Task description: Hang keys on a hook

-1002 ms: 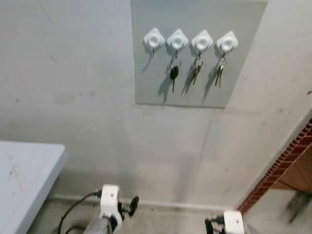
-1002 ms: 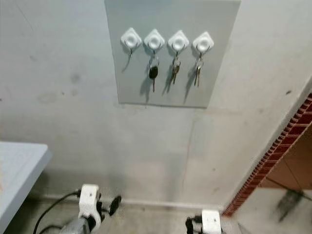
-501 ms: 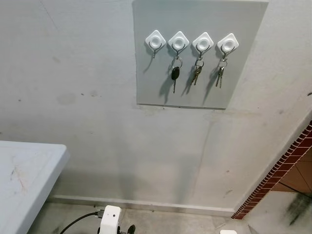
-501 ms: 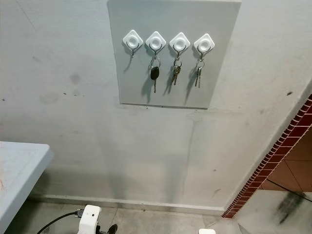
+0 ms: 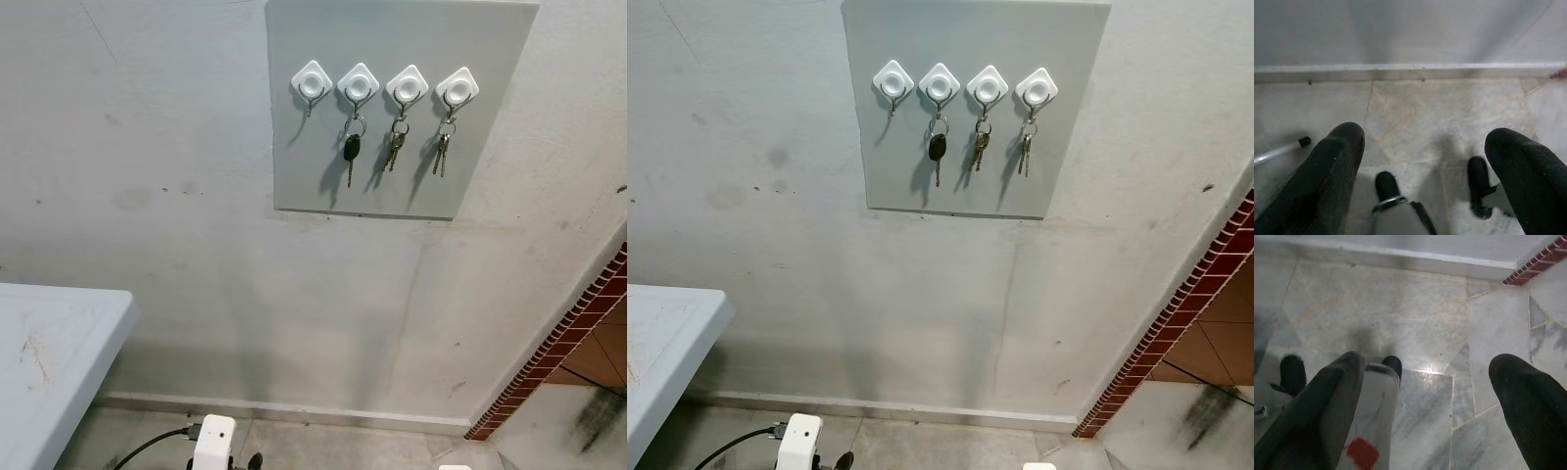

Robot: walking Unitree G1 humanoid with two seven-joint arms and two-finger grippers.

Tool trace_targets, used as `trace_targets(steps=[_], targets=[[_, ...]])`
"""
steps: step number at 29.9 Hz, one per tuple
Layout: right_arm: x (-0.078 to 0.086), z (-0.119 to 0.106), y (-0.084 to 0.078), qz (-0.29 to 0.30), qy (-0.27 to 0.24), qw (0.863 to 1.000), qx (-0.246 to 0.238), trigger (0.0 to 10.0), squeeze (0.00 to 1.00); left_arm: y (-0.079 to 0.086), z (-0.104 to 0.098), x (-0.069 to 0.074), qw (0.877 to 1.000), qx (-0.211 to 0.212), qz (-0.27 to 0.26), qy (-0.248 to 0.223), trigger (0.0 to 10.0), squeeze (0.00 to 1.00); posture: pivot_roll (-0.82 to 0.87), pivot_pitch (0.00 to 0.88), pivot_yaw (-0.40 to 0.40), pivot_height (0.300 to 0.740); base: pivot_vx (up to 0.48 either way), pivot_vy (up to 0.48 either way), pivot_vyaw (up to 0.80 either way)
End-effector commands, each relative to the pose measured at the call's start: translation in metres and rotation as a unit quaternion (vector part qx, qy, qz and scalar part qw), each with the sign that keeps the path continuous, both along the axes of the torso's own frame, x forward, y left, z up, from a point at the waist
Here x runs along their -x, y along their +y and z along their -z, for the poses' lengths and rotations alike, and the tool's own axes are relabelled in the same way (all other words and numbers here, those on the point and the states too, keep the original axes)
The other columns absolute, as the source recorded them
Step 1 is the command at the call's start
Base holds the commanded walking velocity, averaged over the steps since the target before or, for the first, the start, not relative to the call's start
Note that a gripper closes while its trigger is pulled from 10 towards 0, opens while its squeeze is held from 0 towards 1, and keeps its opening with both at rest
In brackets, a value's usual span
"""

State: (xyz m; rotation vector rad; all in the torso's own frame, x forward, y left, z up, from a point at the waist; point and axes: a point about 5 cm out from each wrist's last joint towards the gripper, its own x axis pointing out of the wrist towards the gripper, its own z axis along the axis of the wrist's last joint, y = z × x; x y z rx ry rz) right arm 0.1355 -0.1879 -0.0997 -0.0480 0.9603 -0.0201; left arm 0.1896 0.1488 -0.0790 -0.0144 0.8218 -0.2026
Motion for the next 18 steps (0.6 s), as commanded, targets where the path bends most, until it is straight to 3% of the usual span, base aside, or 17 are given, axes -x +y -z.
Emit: trace_targets(steps=[1,18], targets=[[-0.0044,-0.0009,0.0032,-0.009,-0.002,1.000,-0.001,10.0,0.00,0.0058,0.0044,0.0082,1.000,-0.009,-0.007,0.017,10.0,0.00,-0.07,0.000,-0.002,0.740,0.000,0.000,0.80],[-0.0039,-0.0008,0.0040,-0.027,-0.001,1.000,0.009,10.0,0.00,0.0126,0.0085,0.0155,0.999,-0.014,-0.021,0.040,10.0,0.00,-0.07,0.000,-0.004,0.740,0.000,0.000,0.80]])
